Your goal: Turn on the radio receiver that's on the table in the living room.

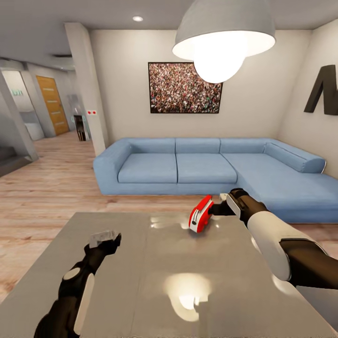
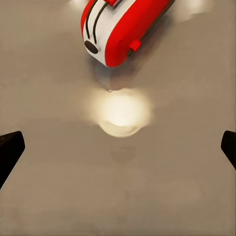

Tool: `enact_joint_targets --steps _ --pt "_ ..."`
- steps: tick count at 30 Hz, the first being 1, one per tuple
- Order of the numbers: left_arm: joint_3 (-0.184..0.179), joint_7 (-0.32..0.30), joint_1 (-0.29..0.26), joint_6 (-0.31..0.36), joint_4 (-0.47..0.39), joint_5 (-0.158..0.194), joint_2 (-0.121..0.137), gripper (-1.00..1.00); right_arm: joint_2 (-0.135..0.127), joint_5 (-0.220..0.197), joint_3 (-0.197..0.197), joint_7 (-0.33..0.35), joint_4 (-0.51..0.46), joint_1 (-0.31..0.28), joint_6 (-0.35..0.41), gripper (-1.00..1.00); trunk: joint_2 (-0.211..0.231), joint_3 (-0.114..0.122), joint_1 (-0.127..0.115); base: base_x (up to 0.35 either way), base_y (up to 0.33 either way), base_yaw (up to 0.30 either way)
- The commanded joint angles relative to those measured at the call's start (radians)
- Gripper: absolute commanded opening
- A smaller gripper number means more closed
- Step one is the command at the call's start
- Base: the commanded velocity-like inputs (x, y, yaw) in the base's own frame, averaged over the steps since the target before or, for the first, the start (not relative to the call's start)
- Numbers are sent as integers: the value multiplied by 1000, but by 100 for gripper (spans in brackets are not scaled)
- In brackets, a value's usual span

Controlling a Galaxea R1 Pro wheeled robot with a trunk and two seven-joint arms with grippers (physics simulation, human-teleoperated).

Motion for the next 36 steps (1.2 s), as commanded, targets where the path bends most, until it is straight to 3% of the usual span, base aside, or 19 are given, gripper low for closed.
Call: enact_joint_targets --steps 1,4,6,9,14,24,31,36 --pt "-1 0 0 -1 -9 0 -1 100 0 0 0 0 0 0 0 100 0 -2 0 0 0 0" --pt "1 -4 0 -19 -48 1 -2 100 -1 0 0 0 0 0 0 100 0 -7 0 0 0 0" --pt "11 -2 0 -68 -51 8 -2 100 0 0 1 0 0 0 0 100 0 -10 0 0 0 0" --pt "19 -5 0 -127 -43 54 -2 100 -1 0 1 0 0 0 0 100 0 -15 0 0 0 0" --pt "17 -8 0 -145 -20 79 -1 100 0 -1 1 0 0 0 0 100 0 -23 0 0 0 0" --pt "9 -9 0 -148 20 82 -4 100 1 -1 2 1 0 0 -1 100 0 -39 0 0 0 0" --pt "-53 -9 0 -134 14 83 -4 100 1 -1 3 14 -1 0 -36 100 0 -50 0 0 0 0" --pt "-114 -10 0 -84 13 83 -3 100 1 3 6 89 -6 0 -90 100 0 -58 0 0 0 0"
